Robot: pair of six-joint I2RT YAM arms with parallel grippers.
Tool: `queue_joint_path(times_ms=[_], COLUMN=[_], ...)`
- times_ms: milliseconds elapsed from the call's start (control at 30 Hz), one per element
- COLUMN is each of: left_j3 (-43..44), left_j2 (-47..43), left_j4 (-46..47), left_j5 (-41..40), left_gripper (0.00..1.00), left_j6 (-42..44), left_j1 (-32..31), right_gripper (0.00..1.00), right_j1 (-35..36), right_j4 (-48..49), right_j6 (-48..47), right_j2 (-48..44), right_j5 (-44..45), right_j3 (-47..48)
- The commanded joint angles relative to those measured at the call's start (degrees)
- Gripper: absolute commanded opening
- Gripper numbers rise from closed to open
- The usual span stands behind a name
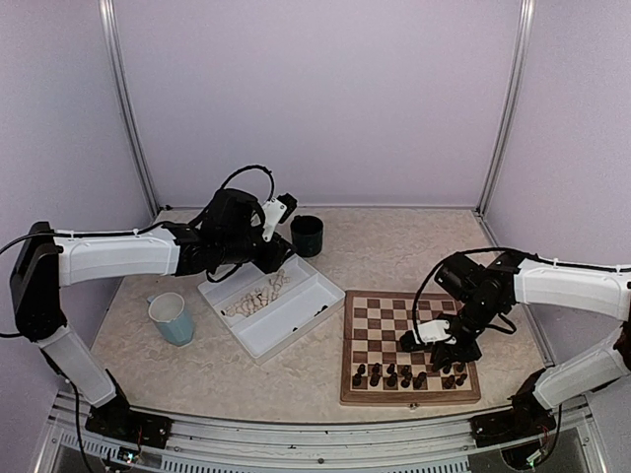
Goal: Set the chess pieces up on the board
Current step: Place the pawn at c7.
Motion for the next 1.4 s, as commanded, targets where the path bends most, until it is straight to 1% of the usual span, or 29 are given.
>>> queue_joint_path(times_ms=[0, 467, 700, 900, 967, 1033, 1133, 1267, 1367], left_j3=[2.0, 2.4, 2.6, 2.8, 4.4, 6.5, 10.2, 11.2, 10.0], left_j2=[1.0, 1.7, 2.0, 2.1, 2.5, 3.2, 5.0, 7.5, 8.7], left_j4=[-0.6, -1.2, -1.4, -2.4, -5.2, -9.0, -16.9, -25.6, -29.5], left_j5=[-0.1, 0.2, 0.3, -0.1, -0.5, -2.6, -4.6, -2.1, 2.1], left_gripper=[0.50, 0.50, 0.50, 0.50, 0.50, 0.50, 0.50, 0.50, 0.49], left_j6=[0.8, 0.8, 0.8, 0.3, -0.8, -1.8, -5.1, -9.4, -9.3], left_j1=[-0.2, -0.8, -1.2, -1.2, -1.4, -2.2, -2.6, -1.4, -0.2], right_gripper=[0.11, 0.15, 0.22, 0.30, 0.33, 0.34, 0.35, 0.35, 0.35], right_j1=[-0.1, 0.1, 0.5, 0.4, -0.2, -1.5, -4.2, -8.8, -11.6], right_j4=[1.4, 2.4, 2.7, -0.3, -1.7, -3.1, -4.4, -3.9, -3.0], right_j6=[-0.8, -1.3, -1.7, -2.7, -3.8, -4.4, -5.0, -4.6, -1.9], right_j2=[-0.5, 1.0, 1.1, -0.1, -0.9, -0.2, 1.8, 5.8, 9.2], right_j5=[-0.5, -0.9, -1.3, -1.9, -3.2, -5.3, -8.2, -9.7, -12.4], right_j3=[-1.1, -1.9, -2.1, 0.0, 1.8, 4.7, 9.4, 14.9, 18.8])
